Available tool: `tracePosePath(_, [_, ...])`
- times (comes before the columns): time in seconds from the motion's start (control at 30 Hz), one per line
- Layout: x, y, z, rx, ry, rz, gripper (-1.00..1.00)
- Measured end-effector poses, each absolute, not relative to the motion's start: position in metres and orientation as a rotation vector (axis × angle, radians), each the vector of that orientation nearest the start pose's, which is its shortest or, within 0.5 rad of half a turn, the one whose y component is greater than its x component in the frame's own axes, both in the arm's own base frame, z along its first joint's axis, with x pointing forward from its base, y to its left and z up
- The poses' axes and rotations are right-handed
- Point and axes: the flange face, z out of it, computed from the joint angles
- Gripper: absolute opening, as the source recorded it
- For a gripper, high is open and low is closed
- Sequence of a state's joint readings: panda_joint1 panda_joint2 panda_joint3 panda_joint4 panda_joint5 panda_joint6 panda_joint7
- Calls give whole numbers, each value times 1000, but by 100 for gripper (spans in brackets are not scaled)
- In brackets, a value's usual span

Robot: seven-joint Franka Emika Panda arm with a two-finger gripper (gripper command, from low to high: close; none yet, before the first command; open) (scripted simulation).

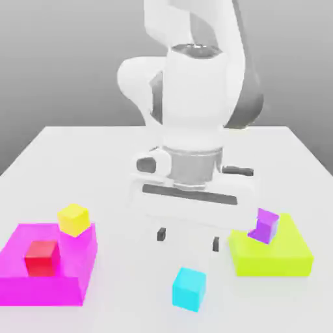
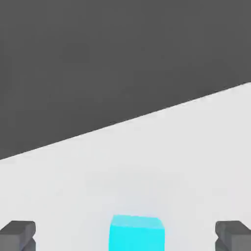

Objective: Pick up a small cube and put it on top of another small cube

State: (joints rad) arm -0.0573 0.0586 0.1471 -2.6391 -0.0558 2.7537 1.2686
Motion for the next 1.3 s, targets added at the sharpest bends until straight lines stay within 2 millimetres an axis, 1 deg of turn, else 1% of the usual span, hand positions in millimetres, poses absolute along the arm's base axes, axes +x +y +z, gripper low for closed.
tracePosePath(0.03, [425, 43, 213, -2633, 1691, -41, 0])
tracePosePath(0.07, [421, 44, 199, -2631, 1703, -19, 0])
tracePosePath(0.23, [418, 45, 142, -2630, 1716, 1, 0])
tracePosePath(0.27, [417, 45, 135, -2631, 1715, 1, -100])
tracePosePath(0.43, [417, 45, 135, -2630, 1715, -1, -100])
tracePosePath(0.47, [417, 45, 131, -2630, 1715, -1, -100])
tracePosePath(0.5, [417, 45, 135, -2630, 1716, -1, -100])
tracePosePath(0.57, [418, 45, 151, -2628, 1717, -1, -100])
tracePosePath(0.67, [418, 45, 182, -2630, 1717, -2, -100])
tracePosePath(0.7, [419, 40, 193, -2625, 1728, -3, -100])
tracePosePath(0.73, [425, 22, 204, -2598, 1776, -7, -100])
tracePosePath(0.77, [432, -5, 216, -2556, 1844, -12, -100])
tracePosePath(0.83, [439, -74, 241, -2434, 2012, -15, -100])
tracePosePath(0.9, [436, -137, 269, -2316, 2146, -13, -100])
tracePosePath(0.97, [424, -193, 298, -2201, 2255, -7, -100])
tracePosePath(1.0, [416, -219, 311, -2145, 2300, -3, -100])
tracePosePath(1.03, [413, -228, 309, -2126, 2312, -1, -100])
tracePosePath(1.07, [414, -229, 300, -2128, 2308, 0, -100])
tracePosePath(1.13, [416, -227, 274, -2133, 2303, 0, -100])
tracePosePath(1.17, [416, -227, 265, -2136, 2301, 0, 100])
tracePosePath(1.3, [416, -227, 265, -2136, 2301, 0, 100])
